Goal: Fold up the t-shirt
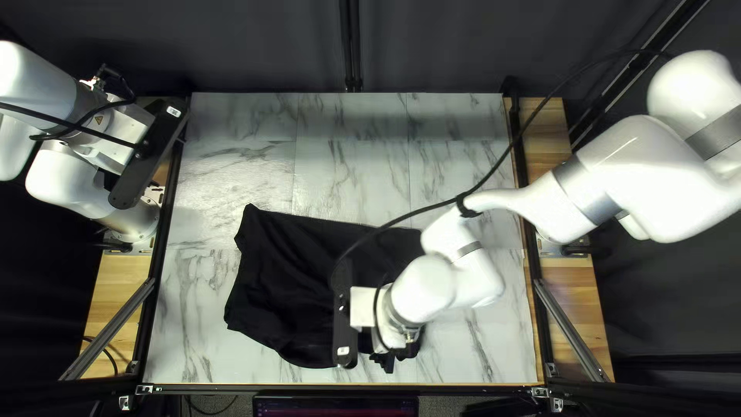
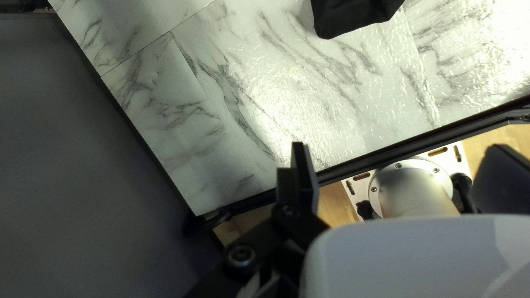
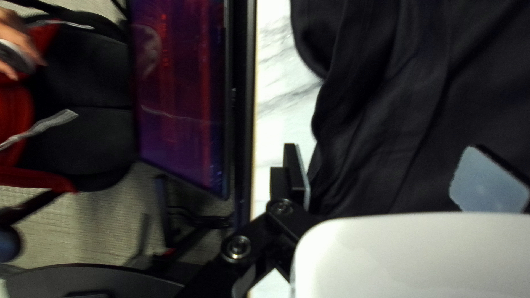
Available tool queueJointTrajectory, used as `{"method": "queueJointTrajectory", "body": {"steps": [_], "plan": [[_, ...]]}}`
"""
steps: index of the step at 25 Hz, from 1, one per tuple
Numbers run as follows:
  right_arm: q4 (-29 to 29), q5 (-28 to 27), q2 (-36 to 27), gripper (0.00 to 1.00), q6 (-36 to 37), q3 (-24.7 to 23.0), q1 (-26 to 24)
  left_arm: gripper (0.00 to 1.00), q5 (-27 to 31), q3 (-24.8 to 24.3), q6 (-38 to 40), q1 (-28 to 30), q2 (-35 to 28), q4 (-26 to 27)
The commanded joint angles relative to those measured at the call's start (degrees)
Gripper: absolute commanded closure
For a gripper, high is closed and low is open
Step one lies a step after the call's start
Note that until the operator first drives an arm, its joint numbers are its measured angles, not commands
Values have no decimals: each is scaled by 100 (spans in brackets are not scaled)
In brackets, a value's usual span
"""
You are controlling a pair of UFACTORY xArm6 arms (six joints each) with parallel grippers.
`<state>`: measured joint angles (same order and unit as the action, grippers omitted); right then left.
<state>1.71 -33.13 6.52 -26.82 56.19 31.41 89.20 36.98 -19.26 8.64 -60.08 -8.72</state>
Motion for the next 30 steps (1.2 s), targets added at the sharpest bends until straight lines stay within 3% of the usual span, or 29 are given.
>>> {"method": "queueJointTrajectory", "body": {"steps": [1,6,14,18,27,28,29,30], "plan": [[-248,-197,98,0,-99,159,6,0,0,0,0,0,0,0],[-182,-136,83,0,21,92,-14,0,0,0,0,0,0,0],[1177,215,131,0,2050,-212,-559,0,0,0,0,0,0,0],[1707,327,532,0,2892,78,-759,0,0,0,0,0,0,0],[2394,533,1366,3,3754,517,-912,0,0,0,0,0,0,0],[2448,514,1470,8,3806,609,-917,0,0,0,0,0,0,0],[2464,499,1502,20,3824,641,-920,0,0,0,0,0,0,0],[2498,469,1578,56,3862,714,-928,0,0,0,0,0,0,0]]}}
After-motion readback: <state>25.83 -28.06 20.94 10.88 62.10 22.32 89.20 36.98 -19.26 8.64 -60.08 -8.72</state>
